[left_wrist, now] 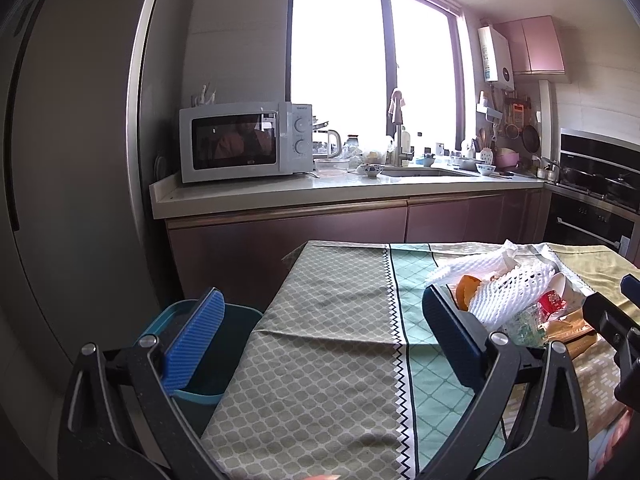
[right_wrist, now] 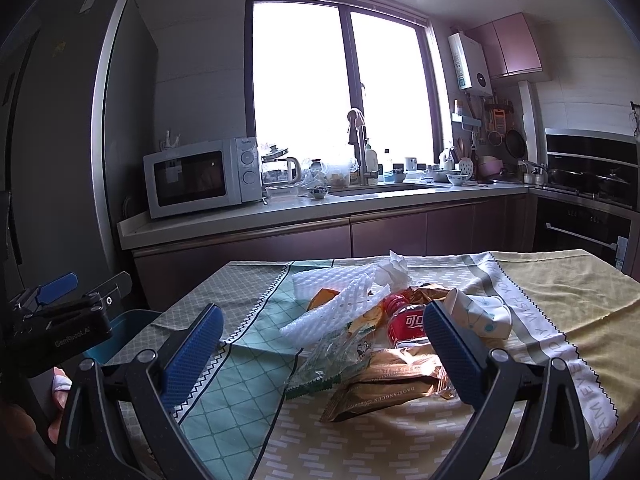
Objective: Collect trash
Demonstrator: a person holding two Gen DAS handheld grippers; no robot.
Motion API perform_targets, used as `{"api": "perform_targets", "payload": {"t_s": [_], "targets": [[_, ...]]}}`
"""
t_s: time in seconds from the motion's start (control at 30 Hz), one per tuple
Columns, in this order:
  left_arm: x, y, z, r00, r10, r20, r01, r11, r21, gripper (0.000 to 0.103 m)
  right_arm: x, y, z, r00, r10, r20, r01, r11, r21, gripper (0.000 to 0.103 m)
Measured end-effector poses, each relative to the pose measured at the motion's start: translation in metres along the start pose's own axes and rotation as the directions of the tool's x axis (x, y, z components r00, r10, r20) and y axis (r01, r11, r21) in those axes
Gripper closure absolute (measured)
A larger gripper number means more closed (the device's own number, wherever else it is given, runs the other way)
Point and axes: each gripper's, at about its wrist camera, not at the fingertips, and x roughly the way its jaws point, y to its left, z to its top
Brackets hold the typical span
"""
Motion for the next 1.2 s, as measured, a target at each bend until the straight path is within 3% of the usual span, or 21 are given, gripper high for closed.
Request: {"api": "perform_targets", "payload": {"t_s": [0.57,0.83,1.2], "targets": [[0.003,-0.002,-0.002,1.0,-0.017,-0.012,0.017,1.0,0.003,0.005,0.005,-0.002,0.0,1.0,-0.003,-0.011,0.003,1.0,0.001,0.006],[0.014,-0.012,-0.001,0.996,-0.078,-0.045,0.079,0.996,0.027,0.005,0.015,-0.011,0.0,0.999,-0.001,-0.047,0.002,1.0,0.012,0.006],[0.065,-0.054,-0.004,0.948,-0.251,-0.197,0.269,0.961,0.069,0.005,0.041,-0.048,-0.008,0.984,-0.018,-0.175,0.03,0.997,0.067,0.006]]}}
